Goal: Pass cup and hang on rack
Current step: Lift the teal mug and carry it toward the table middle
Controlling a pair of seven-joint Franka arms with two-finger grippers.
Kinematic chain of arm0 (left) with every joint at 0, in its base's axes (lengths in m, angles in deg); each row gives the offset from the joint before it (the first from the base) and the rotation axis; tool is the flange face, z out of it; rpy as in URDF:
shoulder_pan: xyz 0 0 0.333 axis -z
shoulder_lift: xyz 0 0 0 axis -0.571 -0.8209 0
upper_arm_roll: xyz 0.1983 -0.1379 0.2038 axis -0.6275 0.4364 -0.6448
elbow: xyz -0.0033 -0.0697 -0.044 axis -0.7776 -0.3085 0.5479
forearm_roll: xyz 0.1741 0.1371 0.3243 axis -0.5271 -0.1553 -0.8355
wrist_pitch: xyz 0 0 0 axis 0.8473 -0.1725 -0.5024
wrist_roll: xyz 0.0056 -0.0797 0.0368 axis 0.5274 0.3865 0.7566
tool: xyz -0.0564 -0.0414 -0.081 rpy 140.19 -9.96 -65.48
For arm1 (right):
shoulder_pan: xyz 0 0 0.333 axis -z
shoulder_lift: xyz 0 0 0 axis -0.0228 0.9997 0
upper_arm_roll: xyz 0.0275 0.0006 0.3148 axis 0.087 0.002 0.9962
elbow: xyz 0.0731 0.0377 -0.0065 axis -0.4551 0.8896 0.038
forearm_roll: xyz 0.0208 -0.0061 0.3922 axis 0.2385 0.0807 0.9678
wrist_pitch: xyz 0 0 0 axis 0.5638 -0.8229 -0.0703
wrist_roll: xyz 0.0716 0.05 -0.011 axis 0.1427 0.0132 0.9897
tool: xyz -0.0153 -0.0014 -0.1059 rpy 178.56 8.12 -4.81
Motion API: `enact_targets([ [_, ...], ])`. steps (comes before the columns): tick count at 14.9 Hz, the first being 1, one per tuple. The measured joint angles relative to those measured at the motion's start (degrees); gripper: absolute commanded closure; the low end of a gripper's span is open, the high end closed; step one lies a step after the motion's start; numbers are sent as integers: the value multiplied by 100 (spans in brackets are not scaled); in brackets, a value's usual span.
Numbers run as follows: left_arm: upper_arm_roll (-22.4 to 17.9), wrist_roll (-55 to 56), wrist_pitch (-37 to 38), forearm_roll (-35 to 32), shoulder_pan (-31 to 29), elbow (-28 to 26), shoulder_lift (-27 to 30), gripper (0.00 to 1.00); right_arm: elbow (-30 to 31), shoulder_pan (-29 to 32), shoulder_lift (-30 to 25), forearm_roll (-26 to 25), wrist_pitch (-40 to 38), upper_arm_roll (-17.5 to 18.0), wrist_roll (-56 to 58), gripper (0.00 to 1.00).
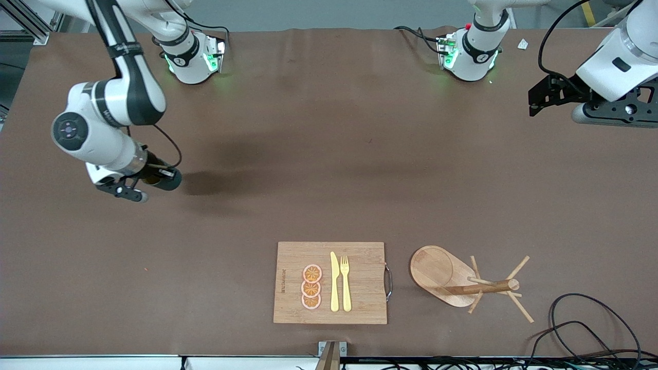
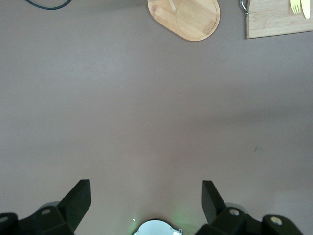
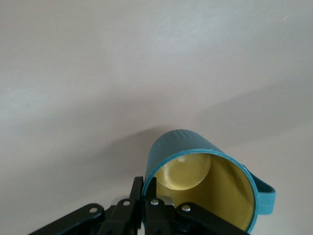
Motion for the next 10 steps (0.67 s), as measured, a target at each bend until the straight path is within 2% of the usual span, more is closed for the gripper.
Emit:
enact_targets([
  [3,7,0,0,0,3,0,0,0,-120,-721,-67,131,-109,22,-1214,100],
  [10,-3,1,0,0,-4,0,-1,0,-970,-2598,-20,247,-318,34,-4357,100],
])
